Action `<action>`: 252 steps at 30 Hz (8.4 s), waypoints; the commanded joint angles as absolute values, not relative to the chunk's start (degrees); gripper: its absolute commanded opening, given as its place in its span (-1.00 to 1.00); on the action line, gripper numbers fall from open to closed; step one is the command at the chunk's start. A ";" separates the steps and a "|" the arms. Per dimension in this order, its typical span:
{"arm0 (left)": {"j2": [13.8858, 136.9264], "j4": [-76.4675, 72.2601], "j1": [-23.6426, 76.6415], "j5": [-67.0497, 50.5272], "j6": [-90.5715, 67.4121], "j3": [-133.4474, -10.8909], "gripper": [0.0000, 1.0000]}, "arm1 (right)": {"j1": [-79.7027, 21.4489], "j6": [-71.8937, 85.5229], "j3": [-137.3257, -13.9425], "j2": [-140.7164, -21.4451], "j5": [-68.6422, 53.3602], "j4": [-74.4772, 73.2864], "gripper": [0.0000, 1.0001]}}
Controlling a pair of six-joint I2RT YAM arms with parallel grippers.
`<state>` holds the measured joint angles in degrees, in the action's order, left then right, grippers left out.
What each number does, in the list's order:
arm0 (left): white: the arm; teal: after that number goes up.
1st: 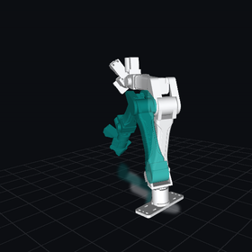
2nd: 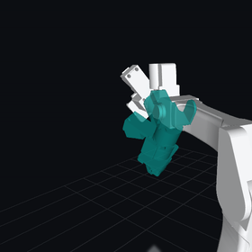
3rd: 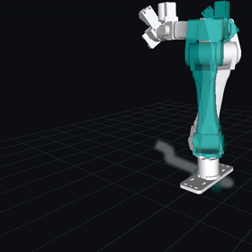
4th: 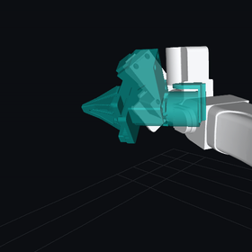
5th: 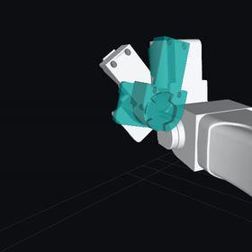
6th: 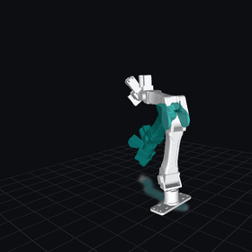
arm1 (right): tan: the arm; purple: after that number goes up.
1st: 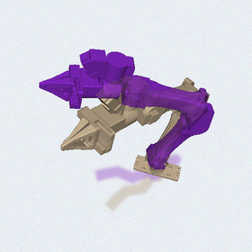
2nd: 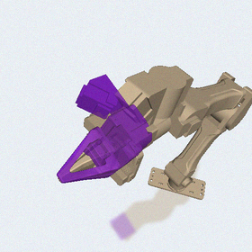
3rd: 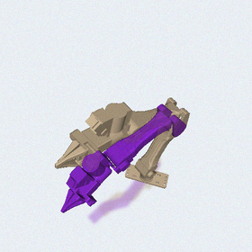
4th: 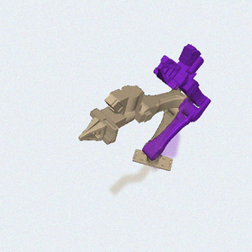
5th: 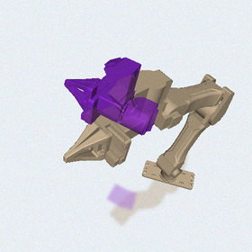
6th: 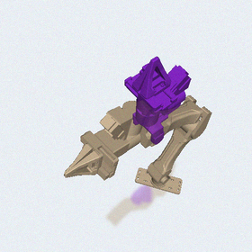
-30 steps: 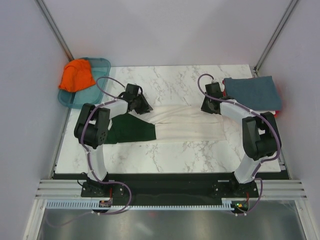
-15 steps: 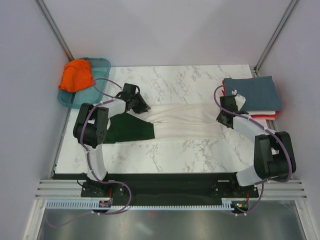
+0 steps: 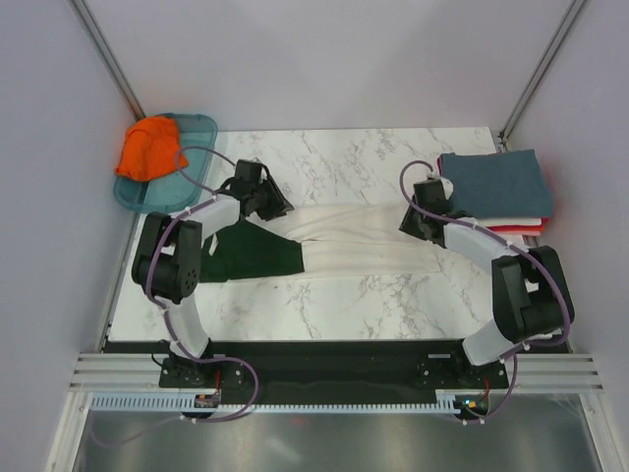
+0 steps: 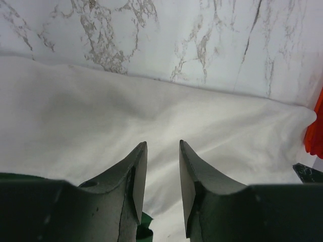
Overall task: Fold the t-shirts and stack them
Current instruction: Fold the tshirt
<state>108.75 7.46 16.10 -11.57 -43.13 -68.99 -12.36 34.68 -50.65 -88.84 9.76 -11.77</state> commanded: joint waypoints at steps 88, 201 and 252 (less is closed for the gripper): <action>84.90 13.62 10.02 5.18 -36.47 -52.11 -0.95 | -34.63 30.67 -56.78 -89.04 20.72 -11.24 -1.00; 78.21 4.13 11.95 -22.86 -37.00 -41.05 0.04 | -8.18 54.51 -110.75 -149.60 -20.59 12.84 -1.00; 70.65 10.64 38.84 -14.86 -44.91 -35.59 0.22 | -24.17 29.27 -57.21 -94.30 -4.22 -7.47 -0.98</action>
<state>68.75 10.74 37.01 -17.37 -41.78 -33.58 -23.92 30.52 -53.49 -93.08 -1.91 -8.58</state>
